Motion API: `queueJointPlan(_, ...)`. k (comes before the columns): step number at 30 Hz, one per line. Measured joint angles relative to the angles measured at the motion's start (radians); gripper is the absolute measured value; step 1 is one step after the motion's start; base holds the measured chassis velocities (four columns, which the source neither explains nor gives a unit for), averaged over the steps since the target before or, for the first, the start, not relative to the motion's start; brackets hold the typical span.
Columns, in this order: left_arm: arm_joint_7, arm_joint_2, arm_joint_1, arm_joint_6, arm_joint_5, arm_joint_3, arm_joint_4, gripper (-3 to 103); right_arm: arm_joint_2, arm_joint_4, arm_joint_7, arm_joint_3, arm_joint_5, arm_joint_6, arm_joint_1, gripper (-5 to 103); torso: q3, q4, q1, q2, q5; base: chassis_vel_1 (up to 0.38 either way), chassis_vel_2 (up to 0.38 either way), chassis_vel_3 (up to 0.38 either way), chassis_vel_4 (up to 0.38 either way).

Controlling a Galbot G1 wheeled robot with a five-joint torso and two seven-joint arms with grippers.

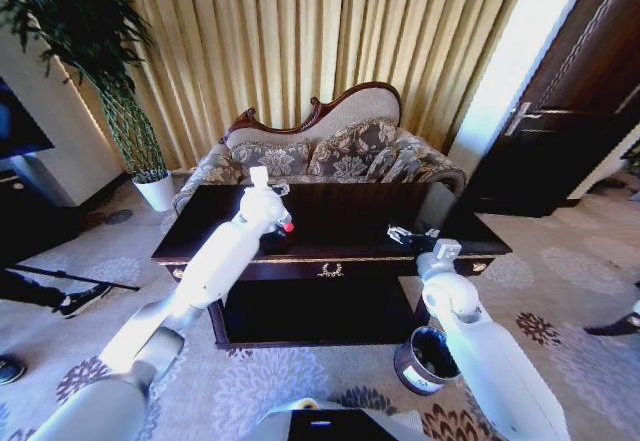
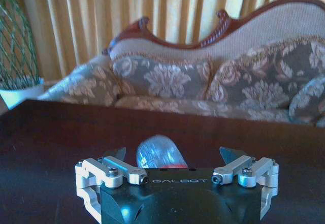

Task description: Move to the front of the table and place the trash on the table into the trash bin.

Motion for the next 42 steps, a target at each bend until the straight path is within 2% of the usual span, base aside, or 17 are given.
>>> queueJointPlan(3,-0.046,-0.029,0.015,0.014,-0.015,0.0,0.017,100,0.003,-0.007,-0.001,0.0,-0.002,0.002,-0.001,100,0.0,0.0,0.0,0.0,-0.0002,0.0,0.0,0.0,0.0)
queueJointPlan(7,-0.065,-0.052,0.021,0.021,-0.015,-0.002,0.04,100,0.005,-0.015,-0.001,-0.002,-0.004,0.003,-0.001,100,0.0,0.0,0.0,0.0,-0.0001,0.0,0.0,0.0,0.0)
queueJointPlan(16,-0.068,-0.093,0.017,0.022,-0.008,-0.009,0.104,100,0.004,-0.024,-0.002,-0.003,-0.004,0.004,0.009,100,0.0,0.0,0.0,0.0,-0.0002,0.0,0.0,0.0,0.0)
queueJointPlan(23,-0.081,-0.118,0.027,0.017,-0.007,-0.005,0.098,100,0.001,-0.034,-0.002,-0.003,-0.004,0.005,0.012,100,0.0,0.0,0.0,0.0,-0.0002,0.0,0.0,0.0,0.0)
queueJointPlan(32,-0.099,-0.121,0.047,-0.001,-0.005,0.009,0.082,100,0.003,-0.036,-0.002,-0.002,0.011,0.008,0.019,100,0.0,0.0,0.0,0.0,-0.0002,0.0,0.0,0.0,0.0)
queueJointPlan(35,-0.1,-0.122,0.054,-0.002,0.001,0.01,0.082,100,0.006,-0.029,-0.001,0.004,0.058,0.008,0.029,100,0.0,0.0001,0.0,0.0,-0.0003,0.0,0.0,0.0,0.0)
queueJointPlan(42,-0.1,-0.124,0.059,-0.004,0.002,0.016,0.083,100,0.005,-0.023,-0.001,0.01,0.076,0.007,0.04,100,0.0,0.0,0.0,0.0,-0.0002,0.0,0.0,0.0,0.0)
